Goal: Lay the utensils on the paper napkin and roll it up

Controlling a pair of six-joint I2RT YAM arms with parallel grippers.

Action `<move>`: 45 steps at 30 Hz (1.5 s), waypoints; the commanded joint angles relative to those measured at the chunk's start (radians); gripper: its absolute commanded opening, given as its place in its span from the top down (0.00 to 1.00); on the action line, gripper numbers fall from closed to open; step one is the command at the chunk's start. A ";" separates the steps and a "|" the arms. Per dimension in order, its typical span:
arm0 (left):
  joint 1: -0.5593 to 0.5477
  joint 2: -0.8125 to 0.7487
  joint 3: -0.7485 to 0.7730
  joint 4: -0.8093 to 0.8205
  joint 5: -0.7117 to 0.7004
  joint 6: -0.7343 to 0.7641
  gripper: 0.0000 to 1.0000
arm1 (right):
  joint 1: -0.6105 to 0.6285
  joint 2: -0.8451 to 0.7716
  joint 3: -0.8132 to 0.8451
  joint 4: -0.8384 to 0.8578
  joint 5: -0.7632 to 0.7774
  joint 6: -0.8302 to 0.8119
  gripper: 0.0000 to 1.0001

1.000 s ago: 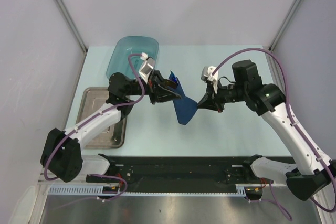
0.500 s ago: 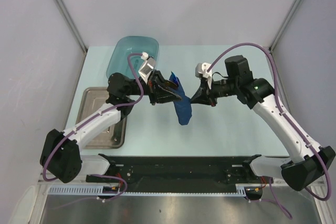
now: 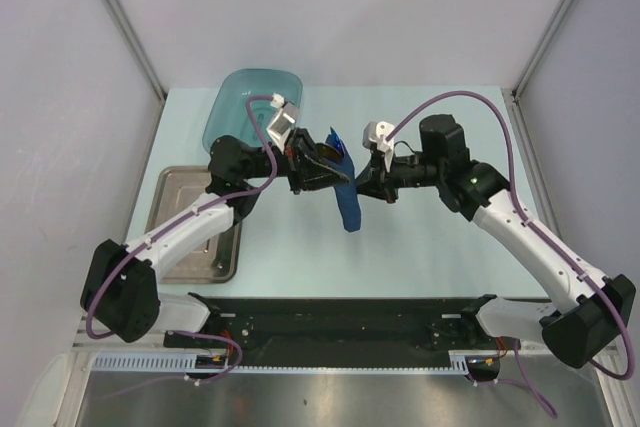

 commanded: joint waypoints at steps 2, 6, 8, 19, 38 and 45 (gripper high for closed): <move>0.044 0.017 0.084 -0.002 -0.150 -0.033 1.00 | -0.023 -0.070 -0.008 0.110 0.159 0.075 0.89; 0.080 0.041 0.108 -0.080 -0.227 -0.017 1.00 | -0.099 -0.110 0.001 0.125 0.273 0.118 0.72; 0.099 0.054 0.123 -0.131 -0.254 -0.001 1.00 | -0.154 -0.110 0.024 0.119 0.282 0.147 0.61; 0.171 0.107 0.156 -0.170 -0.301 -0.036 1.00 | -0.163 -0.091 0.130 0.157 0.195 0.303 0.61; 0.165 0.075 0.144 0.010 -0.158 -0.140 1.00 | -0.038 0.071 0.079 0.283 0.083 0.334 0.50; 0.162 0.074 0.139 0.088 -0.112 -0.181 1.00 | -0.026 0.079 0.067 0.277 0.060 0.322 0.48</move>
